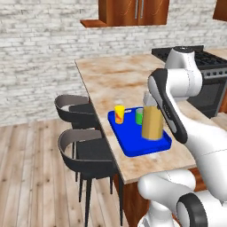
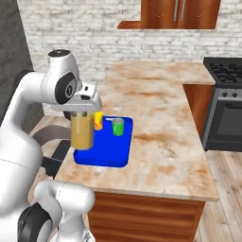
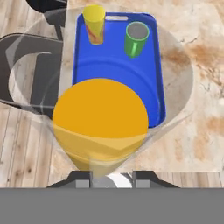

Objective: There is a tray on the dining counter. Grab the cup, mug, and pitcher and place them on the tray. The pitcher may be placed next to the tray if it cannot fit the tray.

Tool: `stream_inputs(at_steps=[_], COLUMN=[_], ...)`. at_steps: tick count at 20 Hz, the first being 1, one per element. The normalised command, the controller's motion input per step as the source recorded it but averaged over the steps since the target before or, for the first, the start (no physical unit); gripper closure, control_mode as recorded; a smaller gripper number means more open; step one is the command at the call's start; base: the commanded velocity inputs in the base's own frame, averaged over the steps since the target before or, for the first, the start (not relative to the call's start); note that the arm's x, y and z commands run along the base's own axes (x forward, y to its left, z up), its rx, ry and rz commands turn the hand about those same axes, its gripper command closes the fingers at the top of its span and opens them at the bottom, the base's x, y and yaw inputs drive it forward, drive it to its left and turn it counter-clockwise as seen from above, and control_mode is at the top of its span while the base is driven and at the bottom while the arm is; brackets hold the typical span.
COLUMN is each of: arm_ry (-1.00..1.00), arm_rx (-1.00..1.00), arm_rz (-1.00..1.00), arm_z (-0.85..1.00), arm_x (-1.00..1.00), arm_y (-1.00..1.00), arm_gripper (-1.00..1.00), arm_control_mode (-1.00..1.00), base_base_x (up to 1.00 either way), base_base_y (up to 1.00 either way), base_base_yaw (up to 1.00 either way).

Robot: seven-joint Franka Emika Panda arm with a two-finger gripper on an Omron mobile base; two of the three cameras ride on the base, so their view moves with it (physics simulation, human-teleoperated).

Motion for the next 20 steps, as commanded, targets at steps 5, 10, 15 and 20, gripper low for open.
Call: stream_inputs(at_steps=[5,10,15,20], arm_ry=[-0.13,-0.07,0.00,0.00], arm_rx=[-0.06,-0.06,0.00,0.00], arm_rz=[0.00,0.00,0.00,0.00], arm_z=[-0.17,-0.18,-0.07,0.00], arm_x=[0.20,0.19,0.13,0.00], arm_y=[-0.01,-0.02,-0.07,-0.05], arm_gripper=[1.00,1.00,1.00,1.00], arm_control_mode=[-1.00,-1.00,-1.00,-1.00], base_base_x=[0.00,0.00,0.00,0.00], base_base_y=[0.00,0.00,0.00,0.00], base_base_yaw=[0.00,0.00,0.00,0.00])
